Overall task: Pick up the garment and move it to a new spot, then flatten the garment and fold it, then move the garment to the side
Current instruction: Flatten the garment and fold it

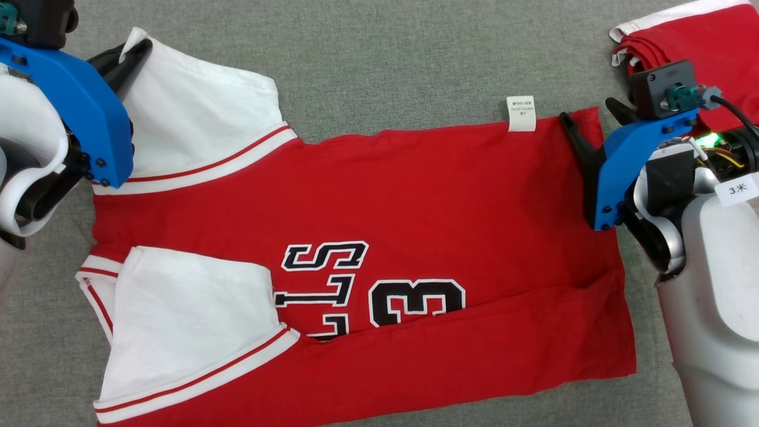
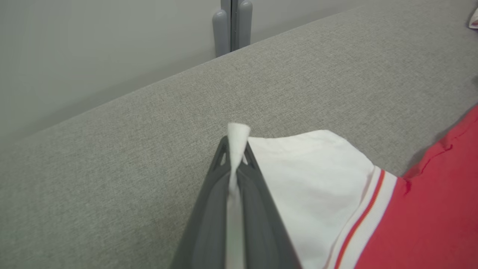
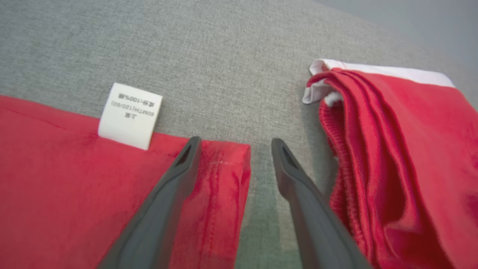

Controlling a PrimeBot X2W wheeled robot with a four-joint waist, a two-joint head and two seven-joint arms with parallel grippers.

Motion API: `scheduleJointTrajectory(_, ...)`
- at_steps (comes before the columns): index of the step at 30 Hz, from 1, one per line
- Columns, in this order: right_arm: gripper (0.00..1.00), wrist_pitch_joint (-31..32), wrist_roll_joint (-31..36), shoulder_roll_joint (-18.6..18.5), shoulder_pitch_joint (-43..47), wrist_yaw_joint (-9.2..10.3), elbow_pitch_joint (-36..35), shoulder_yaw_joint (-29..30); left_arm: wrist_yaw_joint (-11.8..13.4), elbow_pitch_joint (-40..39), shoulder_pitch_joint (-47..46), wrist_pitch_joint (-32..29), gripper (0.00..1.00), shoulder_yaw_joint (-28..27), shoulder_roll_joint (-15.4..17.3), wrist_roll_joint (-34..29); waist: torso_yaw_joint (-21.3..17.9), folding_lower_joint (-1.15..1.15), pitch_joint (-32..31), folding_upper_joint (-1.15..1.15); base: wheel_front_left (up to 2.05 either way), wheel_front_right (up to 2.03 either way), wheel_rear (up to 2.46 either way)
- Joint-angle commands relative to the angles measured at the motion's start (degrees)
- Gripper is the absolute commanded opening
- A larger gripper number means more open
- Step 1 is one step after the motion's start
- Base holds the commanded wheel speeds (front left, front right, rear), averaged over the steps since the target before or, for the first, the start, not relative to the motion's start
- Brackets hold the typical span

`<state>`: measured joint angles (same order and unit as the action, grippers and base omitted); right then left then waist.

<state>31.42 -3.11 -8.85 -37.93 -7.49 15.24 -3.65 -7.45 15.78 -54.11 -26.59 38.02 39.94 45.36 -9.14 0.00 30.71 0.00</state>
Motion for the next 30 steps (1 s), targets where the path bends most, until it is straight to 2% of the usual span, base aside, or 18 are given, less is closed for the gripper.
scheduleJointTrajectory(1, 0.81, 0.61, -0.97, -0.77, 0.19, 0.00, -0.67, 0.01, -0.06, -0.28, 0.06, 0.48, 0.00, 0.38, 0.21, 0.38, 0.18, 0.00, -0.07, 0.00, 0.00, 0.00, 0.00)
scheduleJointTrajectory(3, 0.47, 1.99, -1.94, -1.22, 0.57, 0.00, -0.86, 0.05, -0.06, -0.42, 0.00, 0.74, 0.00, 0.71, 0.32, 0.62, 0.37, 0.00, -0.20, 0.00, 0.00, 0.00, 0.00)
scheduleJointTrajectory(5, 0.24, 3.13, -3.32, -1.37, 0.63, 0.00, -0.83, 0.37, -0.06, -0.36, -0.05, 0.98, 0.00, 0.93, 0.40, 0.83, 0.49, 0.00, -0.28, 0.00, 0.00, 0.00, 0.00)
scheduleJointTrajectory(6, 0.06, 3.70, -4.02, -1.31, 0.58, 0.00, -0.71, 0.52, -0.06, -0.29, -0.11, 1.01, 0.00, 1.03, 0.44, 1.00, 0.53, 0.00, -0.32, 0.00, 0.00, 0.00, 0.00)
scheduleJointTrajectory(7, 0.00, 4.13, -4.62, -1.25, 0.51, 0.00, -0.64, 0.80, -0.06, -0.20, -0.16, 1.13, 0.00, 1.14, 0.52, 1.05, 0.58, 0.00, -0.38, 0.00, 0.00, 0.00, 0.00)
scheduleJointTrajectory(11, 0.00, 4.00, -5.40, -1.56, 0.33, 0.00, -0.66, 1.24, -0.06, 0.00, -0.14, 2.00, 0.00, 1.42, 0.75, 1.42, 0.76, 0.00, -0.95, 0.00, 0.00, 0.00, 0.00)
scheduleJointTrajectory(21, 0.00, -4.25, -5.91, -1.42, 3.90, 0.00, -1.18, 1.41, 0.13, -3.45, 5.29, 8.25, 0.00, 0.40, 2.00, 3.05, 2.13, 0.00, -6.22, 0.00, 0.00, 0.00, 0.00)
scheduleJointTrajectory(26, 0.00, -7.46, -6.74, -2.14, 9.93, 0.00, -3.94, 1.68, 2.14, -9.99, 13.23, 12.72, 0.00, -0.42, 4.13, 4.29, 3.39, 0.00, -10.04, 0.00, 0.00, 0.00, 0.00)
scheduleJointTrajectory(30, 0.00, -9.30, -7.25, -1.72, 16.69, 0.00, -7.56, 3.14, 5.12, -16.10, 21.62, 16.12, 0.00, -1.28, 6.36, 5.70, 4.26, 0.00, -13.19, 0.00, 0.00, 0.00, 0.00)
